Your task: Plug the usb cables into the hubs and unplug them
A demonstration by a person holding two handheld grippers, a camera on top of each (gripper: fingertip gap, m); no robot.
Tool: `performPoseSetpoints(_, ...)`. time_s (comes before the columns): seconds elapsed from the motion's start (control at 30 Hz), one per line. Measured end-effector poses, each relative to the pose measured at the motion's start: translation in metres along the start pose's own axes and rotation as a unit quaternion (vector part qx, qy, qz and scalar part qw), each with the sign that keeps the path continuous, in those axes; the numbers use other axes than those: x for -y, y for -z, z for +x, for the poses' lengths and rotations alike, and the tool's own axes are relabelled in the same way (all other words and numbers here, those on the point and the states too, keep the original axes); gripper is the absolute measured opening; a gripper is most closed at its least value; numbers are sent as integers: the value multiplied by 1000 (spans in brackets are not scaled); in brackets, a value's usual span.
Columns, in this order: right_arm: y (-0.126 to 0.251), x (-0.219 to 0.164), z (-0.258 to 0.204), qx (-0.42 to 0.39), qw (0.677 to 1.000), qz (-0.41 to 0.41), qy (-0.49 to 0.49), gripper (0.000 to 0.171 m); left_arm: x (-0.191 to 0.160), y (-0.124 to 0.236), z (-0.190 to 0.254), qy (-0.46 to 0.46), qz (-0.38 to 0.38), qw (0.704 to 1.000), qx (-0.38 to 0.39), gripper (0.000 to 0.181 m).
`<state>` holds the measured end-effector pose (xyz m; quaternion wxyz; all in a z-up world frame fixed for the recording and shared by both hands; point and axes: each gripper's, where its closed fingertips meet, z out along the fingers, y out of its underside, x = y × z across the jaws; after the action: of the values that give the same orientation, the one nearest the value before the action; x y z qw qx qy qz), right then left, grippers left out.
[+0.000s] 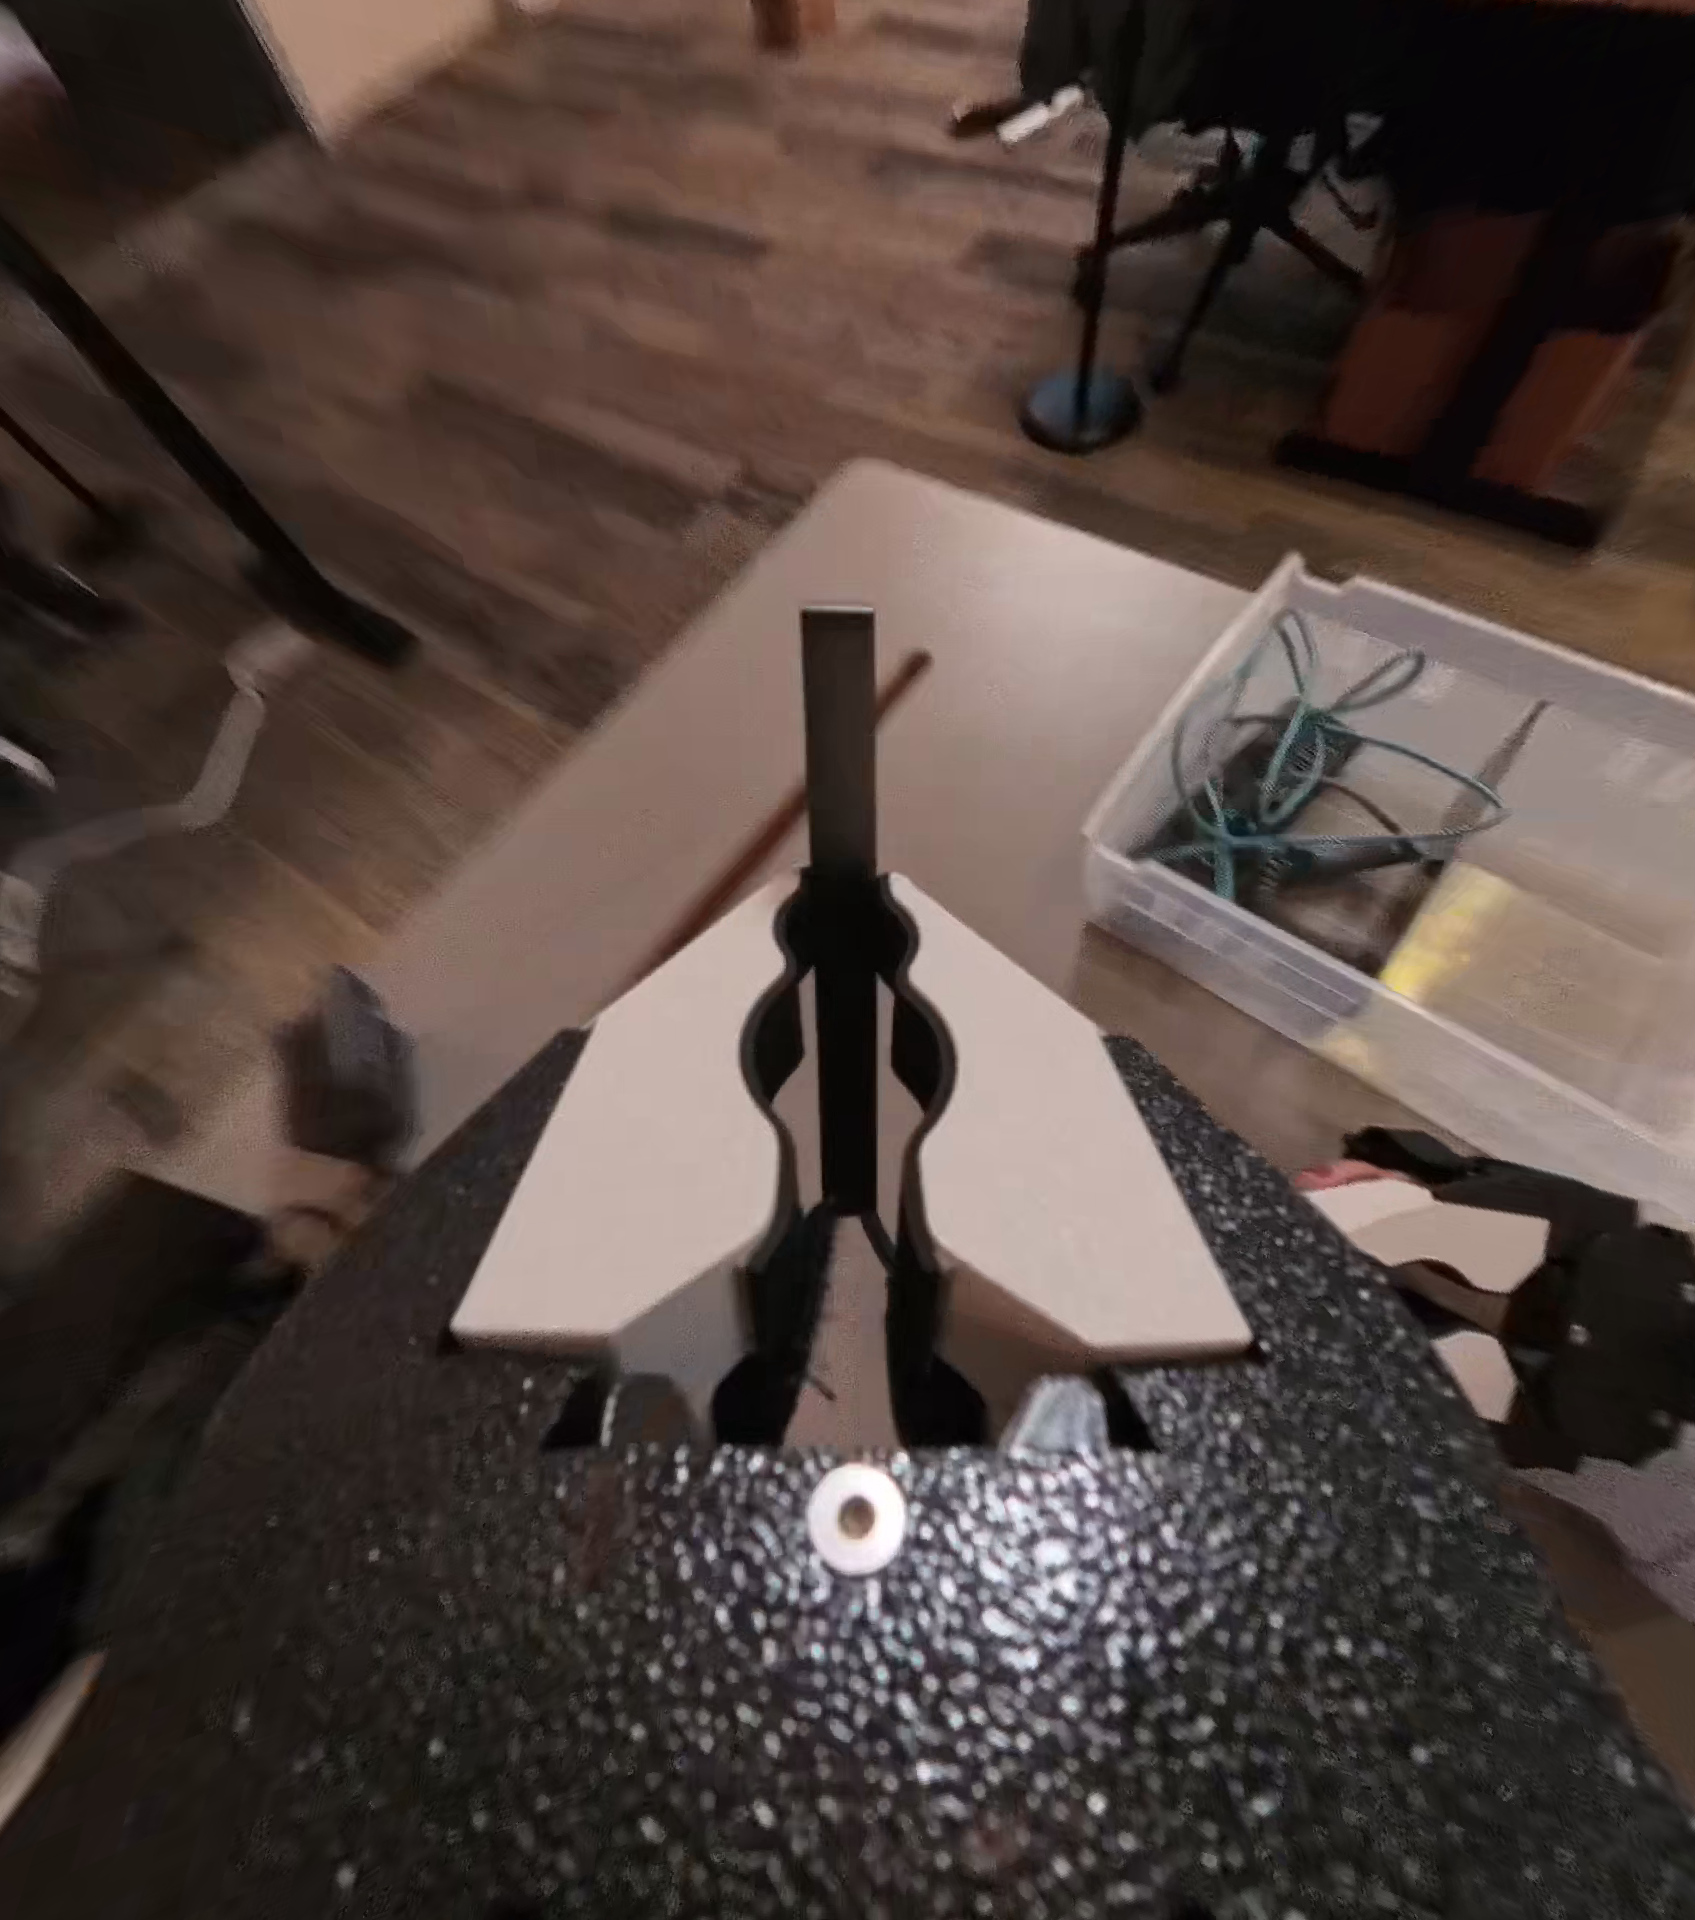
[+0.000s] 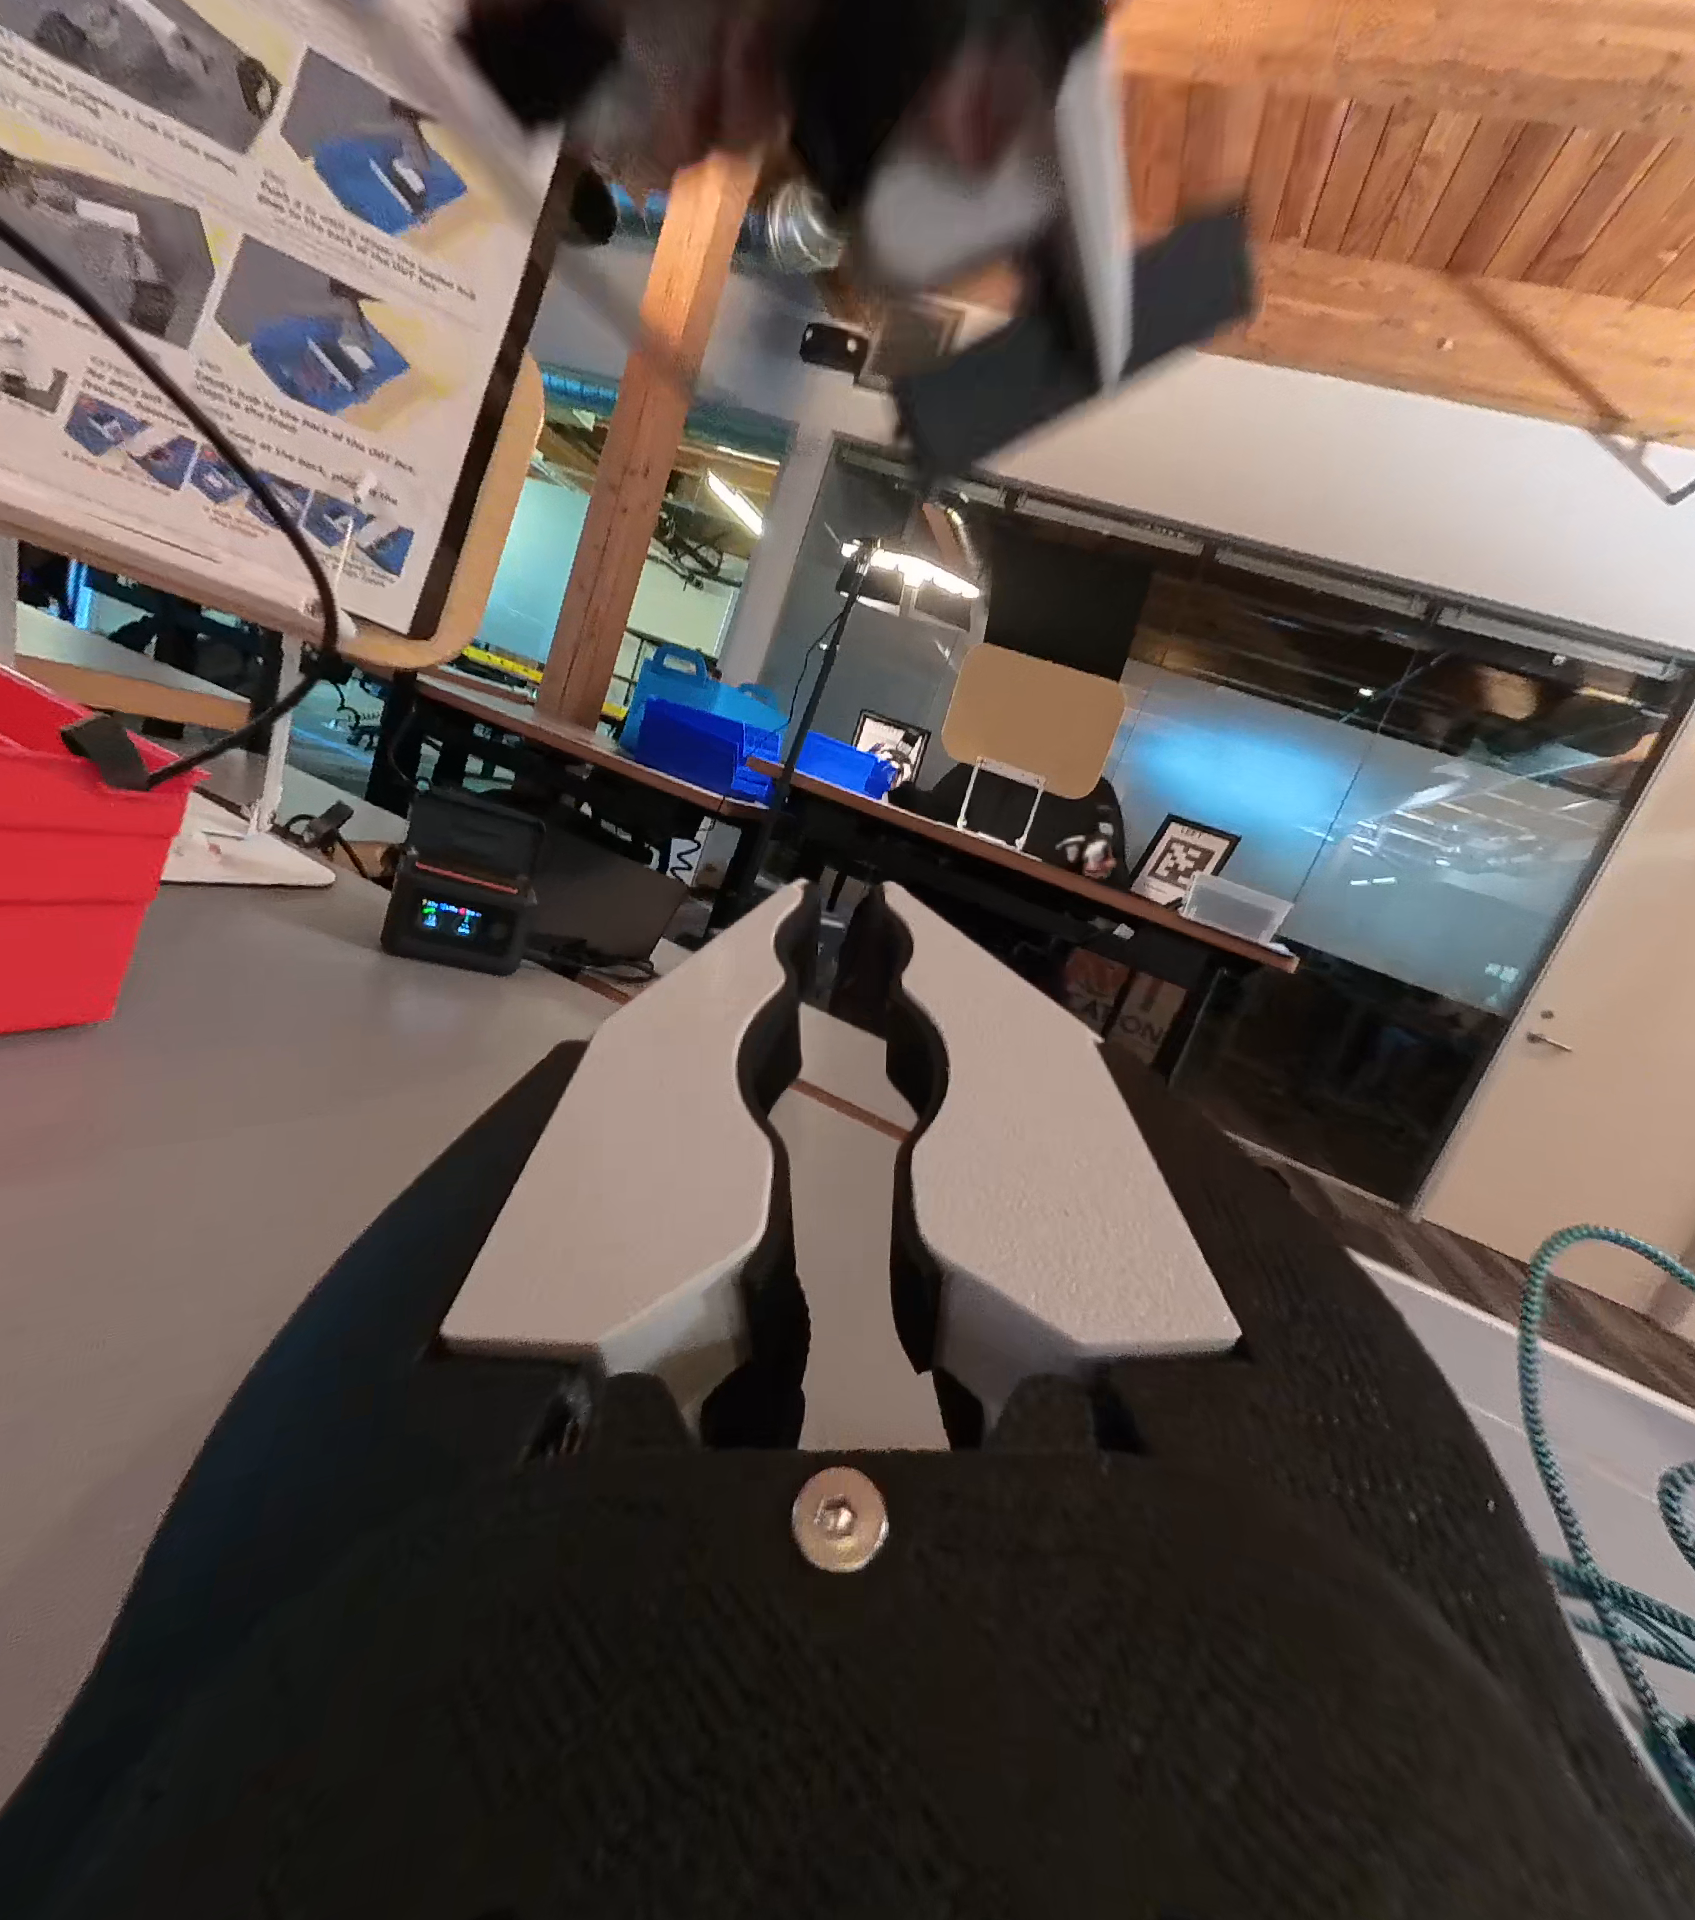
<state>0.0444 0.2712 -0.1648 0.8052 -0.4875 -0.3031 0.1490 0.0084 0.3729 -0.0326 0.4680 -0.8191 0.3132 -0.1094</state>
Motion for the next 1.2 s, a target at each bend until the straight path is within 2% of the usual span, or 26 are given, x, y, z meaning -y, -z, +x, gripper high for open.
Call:
performPoseSetpoints(0.03,0,1,0,-1,1000,3,1,7,-25,-16,1,42,-14,999,-26,8)
performPoseSetpoints(0.17,2,5,13,-42,999,13,4,17,-98,-67,24,205,-18,969,-140,8)
performPoseSetpoints(0.27,4,1,28,-73,997,5,4,19,-141,-99,42,272,-23,945,-180,8)
performPoseSetpoints(0.4,3,-5,31,-69,997,-2,-16,19,-166,-126,59,368,12,903,-221,8)
performPoseSetpoints(0.53,0,-8,25,-55,998,-8,-11,19,-180,-139,46,481,89,847,-209,8)
performPoseSetpoints(0.6,-1,-8,21,-47,999,-8,-7,18,-191,-142,46,513,101,825,-213,8)
performPoseSetpoints(0.7,-2,-10,14,-33,999,-10,-2,18,-215,-148,56,502,60,838,-205,9)
performPoseSetpoints(0.77,-3,-12,11,-27,1000,-14,0,18,-221,-146,65,481,44,848,-215,19)
performPoseSetpoints(0.83,-4,-14,10,-22,1000,-19,-2,18,-224,-138,67,429,39,879,-203,18)
performPoseSetpoints(0.9,-4,-16,10,-22,1000,-22,-5,18,-236,-132,62,365,10,919,-147,28)
performPoseSetpoints(0.97,-4,-16,10,-22,999,-21,-10,18,-241,-123,57,309,-11,946,-100,39)
performPoseSetpoints(1.03,-4,-16,10,-21,999,-21,-11,18,-233,-107,61,268,-5,960,-80,49)
performPoseSetpoints(1.1,-4,-16,9,-20,1000,-21,-8,17,-213,-82,75,244,32,965,-85,59)
performPoseSetpoints(1.2,-3,-18,6,-14,1000,-23,-6,17,-187,-36,108,208,80,969,-111,58)
